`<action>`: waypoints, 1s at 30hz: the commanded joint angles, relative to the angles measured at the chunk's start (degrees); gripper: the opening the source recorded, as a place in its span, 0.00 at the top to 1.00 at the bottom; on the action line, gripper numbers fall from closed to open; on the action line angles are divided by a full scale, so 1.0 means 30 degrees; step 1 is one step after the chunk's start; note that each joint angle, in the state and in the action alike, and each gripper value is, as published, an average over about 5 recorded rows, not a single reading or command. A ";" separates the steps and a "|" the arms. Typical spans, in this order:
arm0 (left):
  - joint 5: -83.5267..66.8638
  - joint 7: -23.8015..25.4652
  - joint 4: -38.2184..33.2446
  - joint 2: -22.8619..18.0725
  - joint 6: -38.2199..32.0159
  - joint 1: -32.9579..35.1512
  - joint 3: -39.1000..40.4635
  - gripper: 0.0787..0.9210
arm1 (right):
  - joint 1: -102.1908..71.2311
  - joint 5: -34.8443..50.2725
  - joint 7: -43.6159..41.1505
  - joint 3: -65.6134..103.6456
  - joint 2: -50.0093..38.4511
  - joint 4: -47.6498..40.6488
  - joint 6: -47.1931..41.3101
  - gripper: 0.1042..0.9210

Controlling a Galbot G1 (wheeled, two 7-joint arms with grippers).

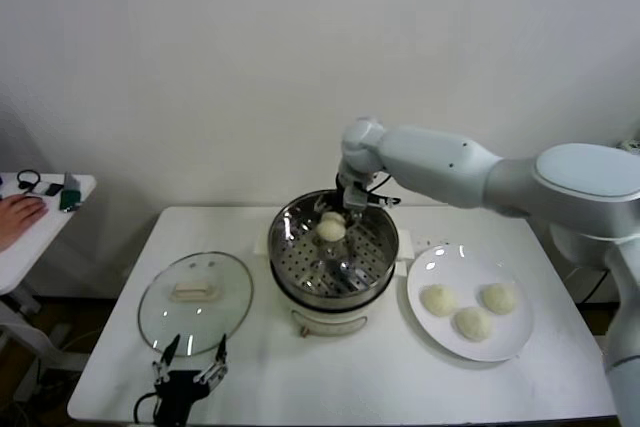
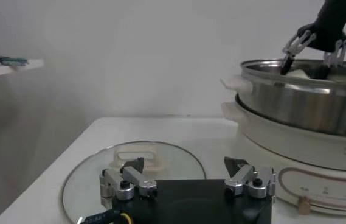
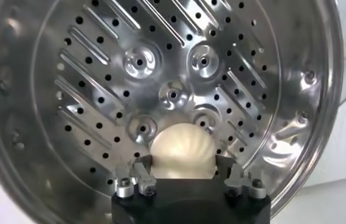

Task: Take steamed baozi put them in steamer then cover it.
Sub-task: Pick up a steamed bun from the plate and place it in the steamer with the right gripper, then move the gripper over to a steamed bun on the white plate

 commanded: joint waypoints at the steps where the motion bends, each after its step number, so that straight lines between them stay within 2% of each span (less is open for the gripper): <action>1: -0.0014 -0.0041 -0.0059 -0.0017 0.0001 0.0039 -0.0019 0.12 | 0.0967 0.2271 -0.0322 -0.0515 0.0332 -0.0661 0.0745 0.14; 4: -0.0007 -0.0068 -0.0098 -0.0012 -0.0005 0.0062 0.0004 0.12 | 0.2979 0.5351 -0.1165 -0.1605 -0.0427 0.0249 0.0525 0.12; 7: 0.0007 -0.0084 -0.0136 -0.0016 -0.0026 0.0099 0.0055 0.12 | 0.5437 1.0217 -0.2329 -0.3985 -0.1705 0.1728 -0.0848 0.12; 10: 0.0030 -0.0096 -0.0120 -0.0015 -0.0032 0.0084 0.0098 0.12 | 0.8050 1.6033 -0.3430 -0.6983 -0.3802 0.3939 -0.4210 0.12; 12: 0.0039 -0.0097 -0.0095 -0.0020 -0.0024 0.0031 0.0134 0.12 | 0.9757 1.8477 -0.3477 -0.8687 -0.5553 0.5673 -0.7189 0.12; 16: 0.0040 -0.0090 -0.0102 -0.0028 0.0001 -0.0068 0.0209 0.12 | 1.2465 1.9752 -0.2782 -1.1705 -0.8702 0.9422 -1.2530 0.12; 22: 0.0039 -0.0085 -0.0176 -0.0029 0.0019 -0.0124 0.0246 0.12 | 1.3437 1.9805 -0.0753 -1.5162 -1.2286 1.4351 -1.7621 0.12; 26: 0.0040 -0.0097 -0.0189 -0.0055 0.0007 -0.0095 0.0247 0.12 | 1.1577 1.9663 0.0482 -1.4459 -1.3695 1.5498 -1.9434 0.12; 30: 0.0083 -0.0174 -0.0113 -0.0113 0.0043 -0.0080 0.0312 0.12 | 0.8485 1.8268 0.0943 -1.2400 -1.4404 1.5164 -2.0140 0.12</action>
